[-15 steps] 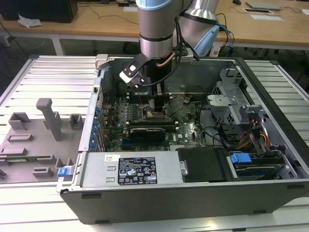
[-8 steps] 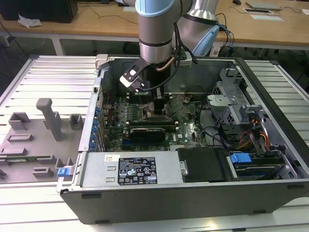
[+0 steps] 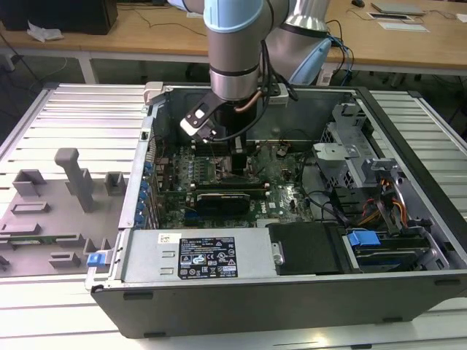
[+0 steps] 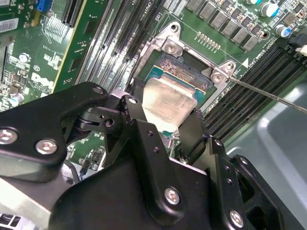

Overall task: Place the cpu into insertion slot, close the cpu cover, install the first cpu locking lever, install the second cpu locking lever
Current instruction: 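Place the cpu into insertion slot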

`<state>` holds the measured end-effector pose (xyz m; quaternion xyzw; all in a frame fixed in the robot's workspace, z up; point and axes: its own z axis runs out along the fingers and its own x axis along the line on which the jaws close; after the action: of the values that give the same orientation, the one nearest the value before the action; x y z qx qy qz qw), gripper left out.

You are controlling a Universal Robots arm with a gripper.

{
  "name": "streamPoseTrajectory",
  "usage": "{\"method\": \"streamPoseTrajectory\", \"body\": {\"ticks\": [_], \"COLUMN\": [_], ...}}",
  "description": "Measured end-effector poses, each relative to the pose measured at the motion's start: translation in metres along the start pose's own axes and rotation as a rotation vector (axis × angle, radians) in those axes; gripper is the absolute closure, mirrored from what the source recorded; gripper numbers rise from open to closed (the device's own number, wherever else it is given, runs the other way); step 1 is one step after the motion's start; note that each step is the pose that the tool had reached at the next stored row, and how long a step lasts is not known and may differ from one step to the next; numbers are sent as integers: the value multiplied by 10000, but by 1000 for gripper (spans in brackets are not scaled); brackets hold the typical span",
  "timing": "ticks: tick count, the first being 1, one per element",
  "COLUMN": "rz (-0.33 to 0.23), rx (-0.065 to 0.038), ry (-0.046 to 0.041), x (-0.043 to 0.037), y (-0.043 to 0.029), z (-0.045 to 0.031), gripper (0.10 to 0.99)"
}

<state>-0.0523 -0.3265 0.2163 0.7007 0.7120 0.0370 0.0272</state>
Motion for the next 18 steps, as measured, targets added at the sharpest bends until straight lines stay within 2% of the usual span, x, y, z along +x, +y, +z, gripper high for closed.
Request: {"method": "streamPoseTrajectory", "body": {"ticks": [13, 18], "rz": [290, 306], "rx": [-4, -4], "ry": [-26, -28], "x": [72, 73], "y": [-42, -44], "z": [161, 166], "gripper": [545, 545]}}
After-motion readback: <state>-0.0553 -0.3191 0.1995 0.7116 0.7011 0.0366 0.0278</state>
